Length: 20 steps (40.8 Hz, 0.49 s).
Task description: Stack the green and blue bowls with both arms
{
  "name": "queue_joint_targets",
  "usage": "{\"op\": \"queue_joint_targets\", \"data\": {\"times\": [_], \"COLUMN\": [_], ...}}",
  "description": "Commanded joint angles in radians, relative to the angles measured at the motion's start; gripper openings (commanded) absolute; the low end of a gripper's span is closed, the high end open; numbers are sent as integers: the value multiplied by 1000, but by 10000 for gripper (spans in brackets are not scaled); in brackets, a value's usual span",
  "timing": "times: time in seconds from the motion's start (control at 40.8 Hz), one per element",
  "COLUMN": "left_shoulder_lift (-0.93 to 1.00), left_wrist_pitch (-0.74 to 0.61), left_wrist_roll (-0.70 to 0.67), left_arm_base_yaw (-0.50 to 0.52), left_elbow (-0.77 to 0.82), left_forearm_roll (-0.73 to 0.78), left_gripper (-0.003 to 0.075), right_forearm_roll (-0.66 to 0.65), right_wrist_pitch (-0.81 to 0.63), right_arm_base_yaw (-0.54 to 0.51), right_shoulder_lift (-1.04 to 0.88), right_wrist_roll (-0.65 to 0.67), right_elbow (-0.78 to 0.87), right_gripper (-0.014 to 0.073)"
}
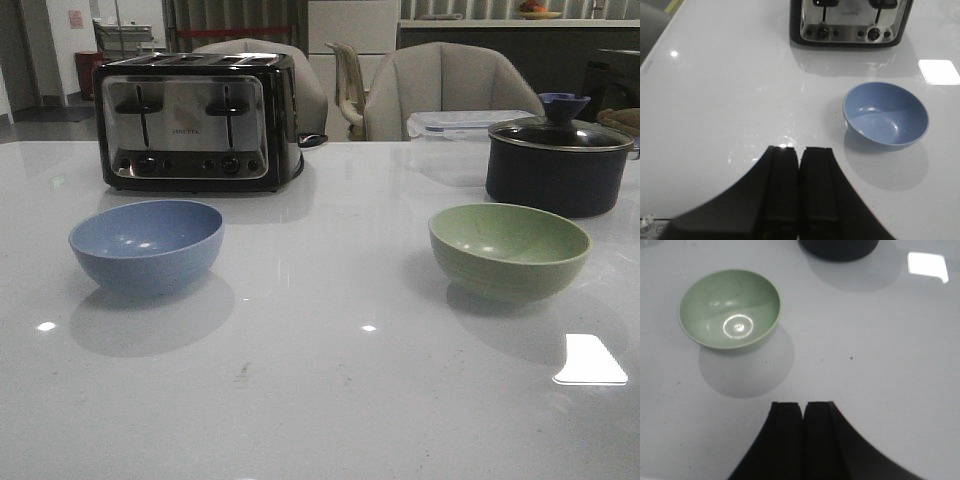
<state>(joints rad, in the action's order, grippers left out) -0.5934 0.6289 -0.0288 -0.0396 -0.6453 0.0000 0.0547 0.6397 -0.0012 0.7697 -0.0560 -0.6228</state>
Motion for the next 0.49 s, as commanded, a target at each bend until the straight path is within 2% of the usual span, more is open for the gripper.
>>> {"op": "queue_joint_targets", "data": {"times": [0.0,0.049,0.122,0.22,0.294,0.343,0.465], "left_shoulder_lift": [-31,-38,-49,-55,-59,-62,-62], "left_wrist_pitch": [-73,-73,-73,-77,-79,-79,-81], "left_wrist_roll": [-5,-5,-5,-5,-5,-5,-5], "left_arm_base_yaw": [4,4,4,4,4,4,4], "left_elbow": [-29,-29,-29,-29,-29,-29,-29], "left_forearm_roll": [-9,-9,-9,-9,-9,-9,-9], "left_gripper": [101,101,101,101,101,101,101], "right_forearm_roll": [-4,0,6,19,27,38,96], "right_wrist_pitch": [-70,-78,-102,-129,-131,-131,-117], "right_arm_base_yaw": [-4,-4,-4,-4,-4,-4,-4], "right_shoulder_lift": [78,118,172,248,308,352,483], "right_wrist_roll": [-9,-9,-9,-9,-9,-9,-9], "right_elbow": [-34,-34,-40,-67,-102,-139,-247], "right_gripper": [47,76,176,395,507,548,556]}}
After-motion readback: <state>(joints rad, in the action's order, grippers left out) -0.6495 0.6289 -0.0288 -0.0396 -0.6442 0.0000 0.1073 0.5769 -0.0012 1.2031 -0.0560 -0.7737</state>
